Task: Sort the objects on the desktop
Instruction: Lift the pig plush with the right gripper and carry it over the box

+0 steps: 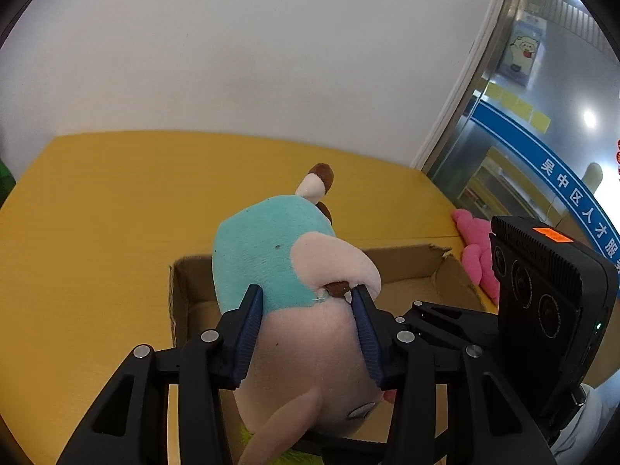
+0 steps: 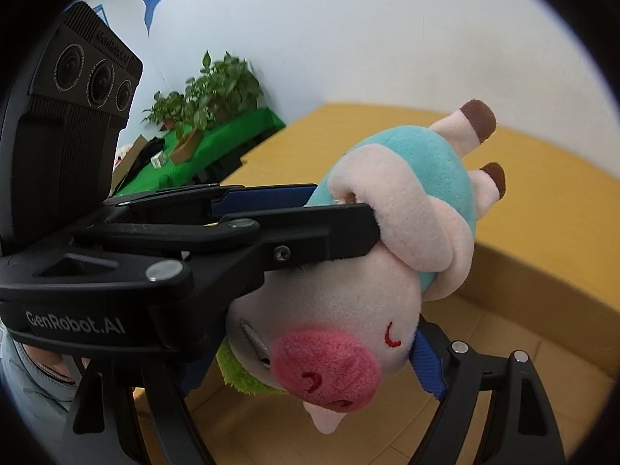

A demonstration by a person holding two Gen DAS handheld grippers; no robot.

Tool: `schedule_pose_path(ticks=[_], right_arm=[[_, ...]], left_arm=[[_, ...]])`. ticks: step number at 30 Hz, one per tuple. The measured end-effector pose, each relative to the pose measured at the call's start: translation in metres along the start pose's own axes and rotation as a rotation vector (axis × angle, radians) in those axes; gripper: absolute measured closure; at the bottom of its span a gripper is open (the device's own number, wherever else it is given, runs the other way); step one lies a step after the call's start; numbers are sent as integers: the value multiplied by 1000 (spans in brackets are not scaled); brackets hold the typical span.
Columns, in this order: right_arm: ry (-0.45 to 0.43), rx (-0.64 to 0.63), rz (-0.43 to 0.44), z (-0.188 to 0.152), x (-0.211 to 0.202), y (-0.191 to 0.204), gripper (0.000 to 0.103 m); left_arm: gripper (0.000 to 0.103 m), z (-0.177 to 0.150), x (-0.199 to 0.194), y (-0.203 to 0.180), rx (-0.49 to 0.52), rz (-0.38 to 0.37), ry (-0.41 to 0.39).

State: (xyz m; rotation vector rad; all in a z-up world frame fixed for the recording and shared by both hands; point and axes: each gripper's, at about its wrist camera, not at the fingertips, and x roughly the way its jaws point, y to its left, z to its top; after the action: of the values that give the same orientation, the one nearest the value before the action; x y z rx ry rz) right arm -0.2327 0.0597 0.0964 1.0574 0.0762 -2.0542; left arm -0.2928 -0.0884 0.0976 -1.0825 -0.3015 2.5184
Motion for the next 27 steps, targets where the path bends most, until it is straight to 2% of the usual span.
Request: schedule_pose_path(ticks=[5, 7, 9, 14, 19, 22, 24, 26, 27], right_arm=[[105, 14, 33, -9, 43, -1, 19], [150, 3, 35, -14, 57, -14, 19], [195, -22, 29, -18, 67, -9, 19], [212, -31, 18, -21, 66, -1, 12], [221, -31, 4, -37, 55, -5, 11], [205, -24, 37, -36, 44, -6, 11], [198, -31, 40, -41, 42, -10, 18], [233, -40, 19, -44, 51, -8, 32], [239, -51, -3, -44, 53, -7, 33]], left_arm=[[56, -24, 22, 11, -32, 71, 84], [57, -31, 28, 11, -35, 105, 115], [57, -37, 32, 9, -39, 126, 141], [56, -38, 29, 7, -80, 135, 135], [54, -37, 26, 13, -79, 152, 129], [54, -39, 25, 23, -109, 136, 128], [54, -40, 24, 24, -113, 132, 126], [53, -41, 21, 28, -115, 135, 131], [53, -41, 21, 28, -115, 141, 133]])
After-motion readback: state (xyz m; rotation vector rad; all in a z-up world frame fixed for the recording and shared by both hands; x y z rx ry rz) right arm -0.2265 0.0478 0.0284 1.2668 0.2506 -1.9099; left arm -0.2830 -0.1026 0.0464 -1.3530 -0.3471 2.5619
